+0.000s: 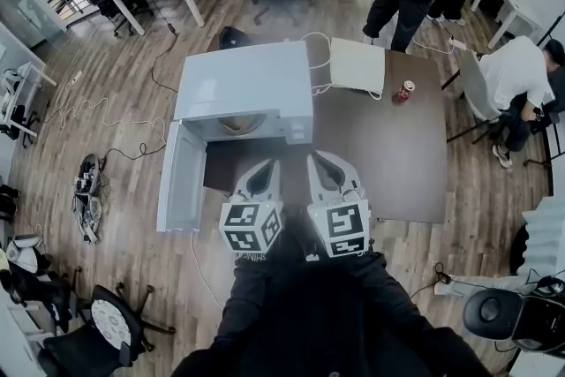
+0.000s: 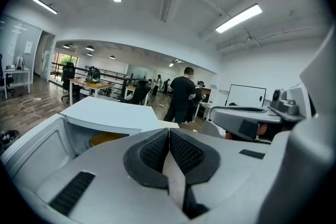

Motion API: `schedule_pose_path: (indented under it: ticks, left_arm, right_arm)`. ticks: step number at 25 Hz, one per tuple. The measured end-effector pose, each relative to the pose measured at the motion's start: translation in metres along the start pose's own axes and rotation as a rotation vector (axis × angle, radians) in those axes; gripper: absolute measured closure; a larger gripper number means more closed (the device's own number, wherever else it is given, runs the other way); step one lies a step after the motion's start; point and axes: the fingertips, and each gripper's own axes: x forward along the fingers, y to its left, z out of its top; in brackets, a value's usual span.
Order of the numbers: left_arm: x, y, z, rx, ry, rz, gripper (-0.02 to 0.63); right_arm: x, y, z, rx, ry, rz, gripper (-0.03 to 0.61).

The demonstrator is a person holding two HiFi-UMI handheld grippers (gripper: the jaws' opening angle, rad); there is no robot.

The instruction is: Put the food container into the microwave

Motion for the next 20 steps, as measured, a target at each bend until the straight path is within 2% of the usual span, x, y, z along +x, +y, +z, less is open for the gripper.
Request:
schedule_pose_path:
  ticks: [20]
  left_arm:
    - [-0.0044,0.0006,-0.007,0.016,0.017,0.015,0.58]
  right_arm:
    - [-0.0018,0.0042,-0.0044,0.021,-0.008,0.011,0.554]
